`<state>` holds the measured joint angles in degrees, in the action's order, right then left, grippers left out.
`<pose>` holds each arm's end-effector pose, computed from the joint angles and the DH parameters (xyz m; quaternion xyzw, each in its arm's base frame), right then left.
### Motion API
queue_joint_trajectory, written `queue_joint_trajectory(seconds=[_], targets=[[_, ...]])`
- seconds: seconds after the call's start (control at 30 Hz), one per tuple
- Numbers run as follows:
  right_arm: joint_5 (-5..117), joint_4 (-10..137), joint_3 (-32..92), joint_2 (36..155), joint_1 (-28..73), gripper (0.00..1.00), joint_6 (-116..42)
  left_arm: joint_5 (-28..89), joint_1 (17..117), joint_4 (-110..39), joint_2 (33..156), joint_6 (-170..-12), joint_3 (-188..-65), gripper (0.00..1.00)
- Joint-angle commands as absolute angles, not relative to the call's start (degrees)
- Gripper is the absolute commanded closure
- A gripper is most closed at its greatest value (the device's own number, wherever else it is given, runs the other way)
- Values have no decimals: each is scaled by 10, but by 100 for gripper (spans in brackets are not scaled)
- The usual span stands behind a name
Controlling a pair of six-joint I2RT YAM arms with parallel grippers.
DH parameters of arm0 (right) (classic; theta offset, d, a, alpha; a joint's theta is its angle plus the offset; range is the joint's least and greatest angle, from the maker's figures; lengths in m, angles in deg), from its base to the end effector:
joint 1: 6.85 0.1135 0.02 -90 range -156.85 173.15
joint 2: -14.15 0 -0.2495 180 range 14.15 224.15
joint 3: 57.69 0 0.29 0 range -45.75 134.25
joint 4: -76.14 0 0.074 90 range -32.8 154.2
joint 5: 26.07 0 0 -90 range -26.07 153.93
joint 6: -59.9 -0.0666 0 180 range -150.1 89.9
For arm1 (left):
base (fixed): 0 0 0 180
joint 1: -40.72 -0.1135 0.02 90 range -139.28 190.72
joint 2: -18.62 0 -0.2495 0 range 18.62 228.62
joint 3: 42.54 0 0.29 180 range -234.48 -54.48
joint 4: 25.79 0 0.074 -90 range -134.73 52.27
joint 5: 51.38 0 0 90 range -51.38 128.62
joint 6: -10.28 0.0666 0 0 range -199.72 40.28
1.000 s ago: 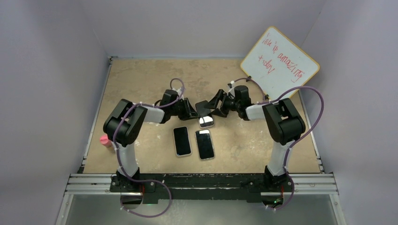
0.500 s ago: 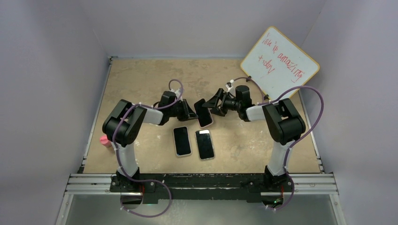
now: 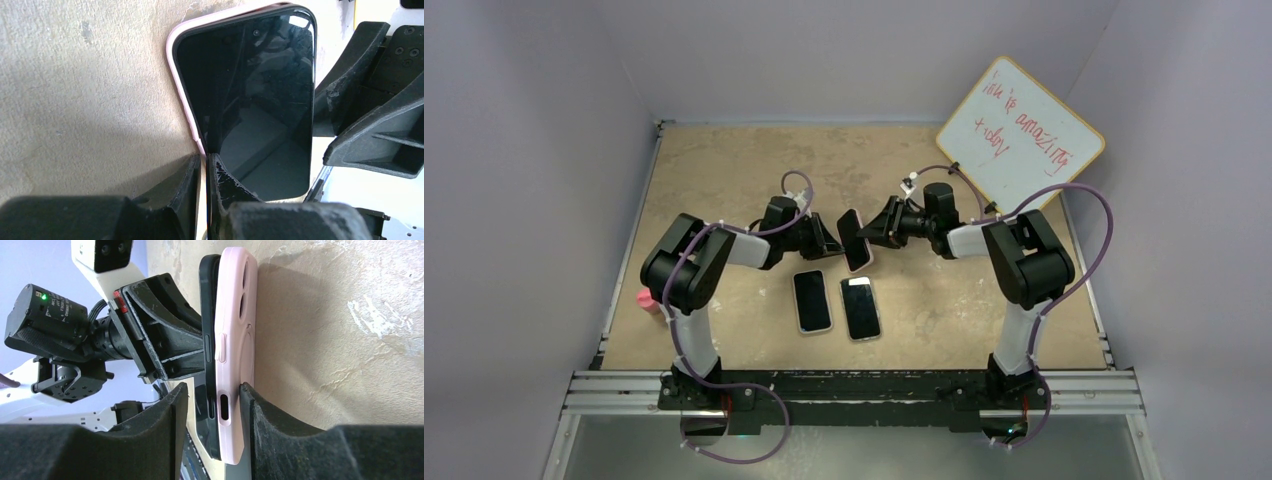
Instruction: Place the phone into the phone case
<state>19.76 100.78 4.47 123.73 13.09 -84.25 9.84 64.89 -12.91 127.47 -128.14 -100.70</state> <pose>0.3716 0.1842 0.0879 0.0281 0.7988 0.5589 0.2208 0.3417 -0.1885 0.0441 -0.0758 0.8734 -0.4321 0.2113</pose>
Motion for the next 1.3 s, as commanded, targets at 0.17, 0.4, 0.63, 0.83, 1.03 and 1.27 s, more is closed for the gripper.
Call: queue_joint_trajectory(seconds=[0.17, 0.4, 0.63, 0.83, 1.03, 1.27], targets=[[172, 977, 63, 1237, 140, 54, -822, 108, 653, -134, 1277, -1262, -994, 87], [193, 920, 85, 1244, 149, 67, -780, 104, 652, -130, 1276, -1263, -991, 85], [254, 848, 92, 1235, 153, 95, -724, 99, 652, -128, 1275, -1267, -992, 84], [269, 833, 94, 1225, 158, 100, -711, 95, 652, -122, 1275, -1271, -988, 83], [260, 826, 108, 1232, 167, 71, -706, 91, 651, -120, 1276, -1274, -988, 83], [273, 803, 122, 1241, 177, 64, -690, 86, 651, -108, 1277, -1280, -982, 83]])
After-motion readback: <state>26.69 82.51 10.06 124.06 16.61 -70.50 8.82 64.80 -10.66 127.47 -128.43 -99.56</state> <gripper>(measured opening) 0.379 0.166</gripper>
